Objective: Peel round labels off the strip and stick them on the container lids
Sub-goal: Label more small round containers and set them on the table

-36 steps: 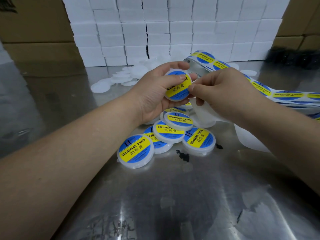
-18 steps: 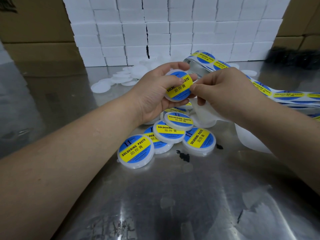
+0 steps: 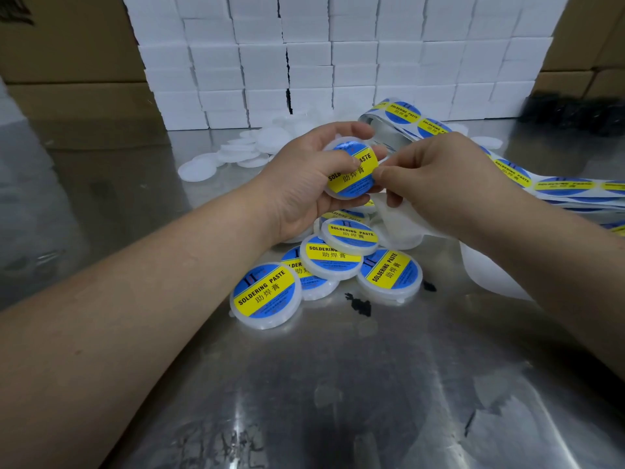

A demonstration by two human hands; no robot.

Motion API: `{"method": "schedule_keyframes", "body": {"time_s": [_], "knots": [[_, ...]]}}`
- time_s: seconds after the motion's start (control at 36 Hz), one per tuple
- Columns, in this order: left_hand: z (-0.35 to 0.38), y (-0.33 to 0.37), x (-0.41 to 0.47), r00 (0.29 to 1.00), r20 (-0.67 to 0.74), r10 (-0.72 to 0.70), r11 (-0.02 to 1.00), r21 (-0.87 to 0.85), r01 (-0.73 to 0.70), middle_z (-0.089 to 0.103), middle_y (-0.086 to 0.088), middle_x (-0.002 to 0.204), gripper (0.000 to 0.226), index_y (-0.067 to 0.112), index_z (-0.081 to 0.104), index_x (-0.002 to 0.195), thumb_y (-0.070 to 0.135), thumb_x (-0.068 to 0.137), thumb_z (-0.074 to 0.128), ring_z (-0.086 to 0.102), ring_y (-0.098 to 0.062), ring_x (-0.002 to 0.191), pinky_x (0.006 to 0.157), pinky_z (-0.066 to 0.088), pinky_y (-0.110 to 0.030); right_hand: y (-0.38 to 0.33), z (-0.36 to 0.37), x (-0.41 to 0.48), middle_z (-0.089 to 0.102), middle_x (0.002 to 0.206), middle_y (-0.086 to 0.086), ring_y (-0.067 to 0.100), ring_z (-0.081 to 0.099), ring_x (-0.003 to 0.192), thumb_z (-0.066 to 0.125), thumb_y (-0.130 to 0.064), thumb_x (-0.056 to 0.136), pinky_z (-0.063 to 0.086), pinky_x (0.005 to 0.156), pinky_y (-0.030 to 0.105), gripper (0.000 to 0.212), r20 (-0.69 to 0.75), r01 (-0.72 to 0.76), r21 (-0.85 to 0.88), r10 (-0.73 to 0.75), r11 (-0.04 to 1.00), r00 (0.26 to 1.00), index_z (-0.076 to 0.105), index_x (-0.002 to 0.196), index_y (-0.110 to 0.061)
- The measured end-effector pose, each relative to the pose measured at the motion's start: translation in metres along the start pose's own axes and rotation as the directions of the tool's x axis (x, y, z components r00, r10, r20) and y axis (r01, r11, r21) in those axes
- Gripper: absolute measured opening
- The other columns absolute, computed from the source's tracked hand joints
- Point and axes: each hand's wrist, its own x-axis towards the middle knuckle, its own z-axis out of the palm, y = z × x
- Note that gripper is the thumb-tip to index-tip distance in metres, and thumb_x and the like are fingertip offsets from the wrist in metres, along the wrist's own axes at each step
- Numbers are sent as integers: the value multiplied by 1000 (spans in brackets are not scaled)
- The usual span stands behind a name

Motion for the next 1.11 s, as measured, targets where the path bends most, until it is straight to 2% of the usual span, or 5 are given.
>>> {"method": "schedule_keyframes", "body": {"time_s": [0.47, 0.67, 0.83, 0.92, 1.11], "knots": [[15, 3, -5, 983, -43, 180, 953, 256, -164, 69, 5, 94, 48, 26, 63, 83, -16, 77, 40, 66, -11, 86, 72, 56, -26, 6, 1, 6, 60, 50, -8, -2, 44, 40, 58, -29, 82, 31, 37, 13, 24, -103, -49, -76, 41, 996, 994, 68, 63, -19], [13, 9, -5, 983, -61, 173, 961, 227, -155, 70, 6, 93, 43, 29, 61, 88, -10, 80, 43, 66, -18, 94, 76, 57, -33, 9, -3, 10, 64, 63, 13, 15, 45, 49, 56, -60, 77, 35, 50, 28, 55, -123, -113, -213, 89, 970, 988, 68, 64, -8], [9, 7, -2, 981, -168, 96, 992, 99, -80, 67, -7, 94, 29, 19, 45, 95, -8, 88, 36, 70, -21, 74, 61, 56, -27, 3, -3, 5, 61, 65, 13, 15, 42, 54, 53, -35, 77, 38, 52, 29, 35, -135, -89, -98, 75, 991, 988, 65, 73, -3], [6, 8, -2, 981, -173, 90, 994, 70, -79, 65, -10, 91, 17, 16, 49, 95, 1, 94, 42, 70, -20, 67, 56, 54, -21, 2, -5, 6, 65, 77, 17, 10, 45, 57, 47, -29, 81, 49, 64, 41, 36, -129, -79, -69, 70, 994, 989, 63, 84, 3], [9, 3, -4, 988, -113, 110, 979, 186, -87, 66, -3, 84, 21, 27, 53, 94, 7, 94, 49, 70, -21, 63, 49, 50, -17, 6, -4, 5, 54, 43, -21, -5, 45, 39, 47, -42, 90, 29, 36, 9, 43, -55, 22, -40, -24, 999, 998, 55, 57, -17]]}}
